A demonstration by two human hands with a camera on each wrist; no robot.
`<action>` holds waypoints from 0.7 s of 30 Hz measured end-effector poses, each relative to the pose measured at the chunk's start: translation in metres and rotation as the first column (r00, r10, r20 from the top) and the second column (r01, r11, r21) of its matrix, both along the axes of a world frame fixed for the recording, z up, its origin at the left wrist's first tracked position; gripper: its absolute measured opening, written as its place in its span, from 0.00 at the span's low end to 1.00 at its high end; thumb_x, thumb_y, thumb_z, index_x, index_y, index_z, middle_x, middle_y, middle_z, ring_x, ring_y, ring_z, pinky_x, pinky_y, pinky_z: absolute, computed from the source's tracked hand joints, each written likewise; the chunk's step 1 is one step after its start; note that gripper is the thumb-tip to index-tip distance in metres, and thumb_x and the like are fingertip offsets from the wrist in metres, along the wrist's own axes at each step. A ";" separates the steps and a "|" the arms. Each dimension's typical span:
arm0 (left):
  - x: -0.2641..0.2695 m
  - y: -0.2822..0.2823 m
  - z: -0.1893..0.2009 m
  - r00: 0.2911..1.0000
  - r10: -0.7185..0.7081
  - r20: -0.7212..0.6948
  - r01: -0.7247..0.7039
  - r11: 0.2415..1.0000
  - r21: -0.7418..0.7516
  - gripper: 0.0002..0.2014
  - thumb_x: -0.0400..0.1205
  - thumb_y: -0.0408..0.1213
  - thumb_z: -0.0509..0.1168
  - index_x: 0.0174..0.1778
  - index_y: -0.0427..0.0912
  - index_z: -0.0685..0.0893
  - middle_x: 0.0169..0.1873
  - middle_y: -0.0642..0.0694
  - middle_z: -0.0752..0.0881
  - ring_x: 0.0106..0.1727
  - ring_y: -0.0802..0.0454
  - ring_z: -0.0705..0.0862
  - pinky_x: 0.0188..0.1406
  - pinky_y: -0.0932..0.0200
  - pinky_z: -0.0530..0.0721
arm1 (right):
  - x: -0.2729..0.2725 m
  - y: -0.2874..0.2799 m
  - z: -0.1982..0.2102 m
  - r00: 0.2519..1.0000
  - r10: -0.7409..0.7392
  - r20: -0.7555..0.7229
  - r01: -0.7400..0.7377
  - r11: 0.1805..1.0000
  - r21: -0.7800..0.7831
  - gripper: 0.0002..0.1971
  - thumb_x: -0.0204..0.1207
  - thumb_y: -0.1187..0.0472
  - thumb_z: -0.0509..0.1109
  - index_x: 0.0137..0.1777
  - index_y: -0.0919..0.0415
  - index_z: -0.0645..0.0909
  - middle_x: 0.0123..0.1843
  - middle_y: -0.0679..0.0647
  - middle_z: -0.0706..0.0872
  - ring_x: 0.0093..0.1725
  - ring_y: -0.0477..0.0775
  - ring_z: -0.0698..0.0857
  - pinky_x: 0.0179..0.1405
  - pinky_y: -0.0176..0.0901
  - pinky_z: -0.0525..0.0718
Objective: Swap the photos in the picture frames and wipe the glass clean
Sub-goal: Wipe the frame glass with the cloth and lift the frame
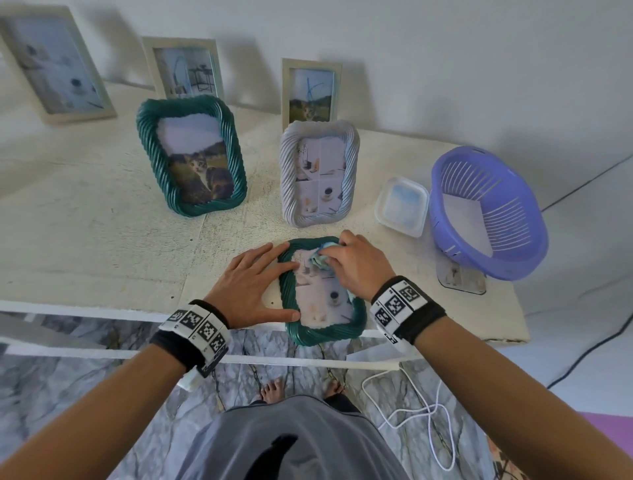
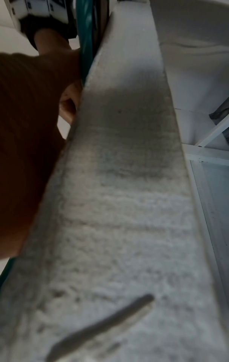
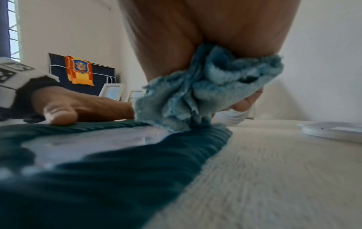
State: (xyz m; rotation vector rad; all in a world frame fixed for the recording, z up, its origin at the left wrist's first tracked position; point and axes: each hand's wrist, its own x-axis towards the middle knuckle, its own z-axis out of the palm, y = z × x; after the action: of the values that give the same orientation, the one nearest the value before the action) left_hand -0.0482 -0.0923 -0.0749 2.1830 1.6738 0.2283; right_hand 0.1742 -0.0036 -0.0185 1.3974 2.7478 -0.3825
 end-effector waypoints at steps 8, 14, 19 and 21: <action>-0.001 0.000 -0.002 1.000 0.010 0.001 -0.010 1.000 0.004 0.49 0.66 0.85 0.51 0.83 0.67 0.57 0.86 0.63 0.45 0.86 0.56 0.45 0.83 0.48 0.46 | 0.007 -0.046 0.000 0.985 0.147 -0.095 -0.162 0.971 -0.176 0.16 0.85 0.57 0.61 0.69 0.51 0.82 0.48 0.49 0.70 0.45 0.49 0.74 0.42 0.42 0.76; 0.000 0.000 -0.001 1.000 0.014 0.015 -0.014 1.000 0.005 0.49 0.66 0.85 0.53 0.82 0.68 0.58 0.85 0.64 0.45 0.86 0.56 0.45 0.83 0.49 0.47 | 0.037 -0.058 0.013 0.977 0.212 -0.016 -0.210 0.945 -0.250 0.16 0.85 0.54 0.60 0.69 0.46 0.82 0.54 0.51 0.75 0.52 0.52 0.78 0.47 0.48 0.81; -0.003 0.001 -0.002 1.000 0.005 0.010 -0.005 1.000 0.012 0.48 0.67 0.84 0.54 0.82 0.68 0.58 0.86 0.63 0.44 0.86 0.56 0.45 0.82 0.48 0.47 | 0.037 -0.038 0.014 0.982 0.174 0.069 -0.165 0.979 -0.120 0.15 0.85 0.54 0.60 0.68 0.47 0.82 0.52 0.50 0.72 0.52 0.54 0.75 0.41 0.46 0.79; -0.002 0.001 -0.003 1.000 0.001 0.001 -0.001 1.000 0.008 0.48 0.67 0.85 0.53 0.82 0.68 0.57 0.86 0.64 0.44 0.86 0.56 0.44 0.82 0.48 0.46 | 0.024 -0.028 0.010 0.989 0.136 0.061 -0.132 0.989 -0.069 0.15 0.85 0.56 0.61 0.68 0.49 0.81 0.50 0.50 0.69 0.52 0.54 0.74 0.40 0.46 0.78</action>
State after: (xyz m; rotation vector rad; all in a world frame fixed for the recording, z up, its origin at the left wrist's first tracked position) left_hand -0.0506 -0.0916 -0.0778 2.1869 1.6763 0.2368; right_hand 0.1983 -0.0315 -0.0081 1.1812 2.7304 -0.4073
